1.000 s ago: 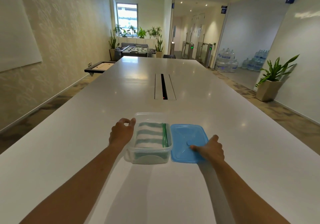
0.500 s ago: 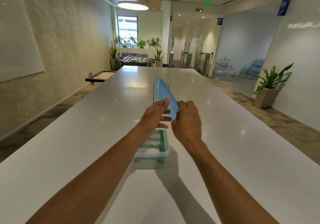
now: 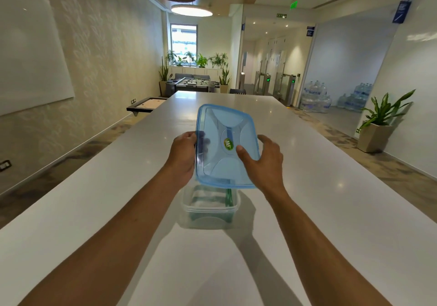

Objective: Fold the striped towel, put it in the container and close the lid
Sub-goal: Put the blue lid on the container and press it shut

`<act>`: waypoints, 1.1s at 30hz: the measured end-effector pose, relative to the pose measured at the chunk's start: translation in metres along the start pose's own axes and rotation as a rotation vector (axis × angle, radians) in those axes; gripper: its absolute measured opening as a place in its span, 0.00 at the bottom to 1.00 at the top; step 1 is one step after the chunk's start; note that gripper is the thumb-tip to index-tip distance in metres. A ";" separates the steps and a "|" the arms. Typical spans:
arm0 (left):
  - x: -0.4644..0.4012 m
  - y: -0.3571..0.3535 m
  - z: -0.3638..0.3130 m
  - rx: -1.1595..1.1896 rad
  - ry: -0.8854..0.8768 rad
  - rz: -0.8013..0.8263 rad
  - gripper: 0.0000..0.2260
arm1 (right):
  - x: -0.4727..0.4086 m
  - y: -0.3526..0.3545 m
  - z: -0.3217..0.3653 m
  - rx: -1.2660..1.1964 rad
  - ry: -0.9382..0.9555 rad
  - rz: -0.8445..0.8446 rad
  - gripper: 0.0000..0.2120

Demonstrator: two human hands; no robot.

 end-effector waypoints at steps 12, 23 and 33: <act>-0.003 0.047 0.054 -0.939 -0.140 -0.371 0.14 | 0.015 -0.046 -0.047 0.112 -0.156 0.113 0.27; -0.023 0.049 0.092 -1.028 -0.062 -0.323 0.15 | 0.011 -0.073 -0.076 0.151 -0.216 0.159 0.25; -0.034 0.056 0.104 -1.103 -0.044 -0.281 0.15 | 0.014 -0.092 -0.082 0.266 -0.275 0.182 0.22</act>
Point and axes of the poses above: each hand's wrist, its own x-axis away from the middle knuckle, its own y-axis out of the back of the hand, z = x × y, the point moved 5 cm from there along -x, towards the middle knuckle, and after that the axes turned 7 degrees about -x, right-handed, at the moved point
